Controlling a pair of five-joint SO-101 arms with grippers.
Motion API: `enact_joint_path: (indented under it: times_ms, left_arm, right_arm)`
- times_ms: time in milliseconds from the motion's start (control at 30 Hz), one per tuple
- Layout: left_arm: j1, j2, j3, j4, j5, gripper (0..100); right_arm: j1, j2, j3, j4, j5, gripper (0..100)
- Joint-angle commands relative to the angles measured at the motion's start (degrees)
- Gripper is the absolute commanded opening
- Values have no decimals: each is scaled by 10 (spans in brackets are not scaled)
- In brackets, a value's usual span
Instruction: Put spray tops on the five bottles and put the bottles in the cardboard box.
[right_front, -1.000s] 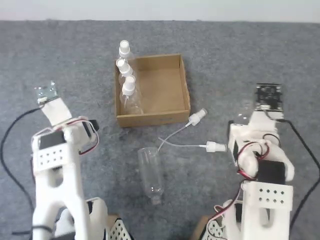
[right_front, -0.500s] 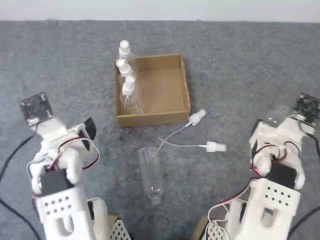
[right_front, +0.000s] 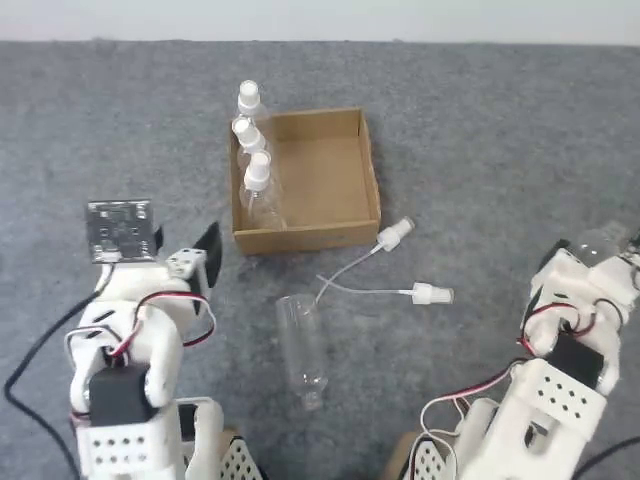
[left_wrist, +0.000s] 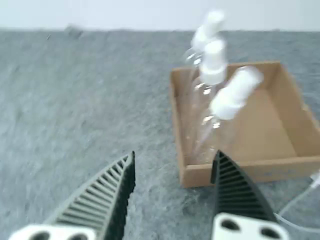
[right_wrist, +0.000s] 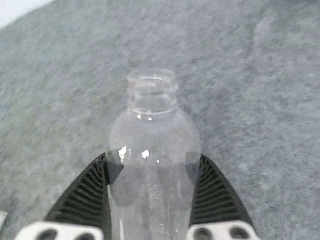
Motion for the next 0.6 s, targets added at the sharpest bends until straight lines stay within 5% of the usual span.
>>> enact_joint_path:
  times_ms: [0, 233, 567]
  left_arm:
    - [73, -11, -63, 16, -59, 235]
    - [186, 20, -129, 98, -126, 235]
    - [323, 289, -291, 142, -150, 239]
  right_arm:
    - [19, -13, -3, -17, -6, 6]
    - [19, -13, -3, -17, -6, 6]
    - [40, -13, -2, -17, -6, 6]
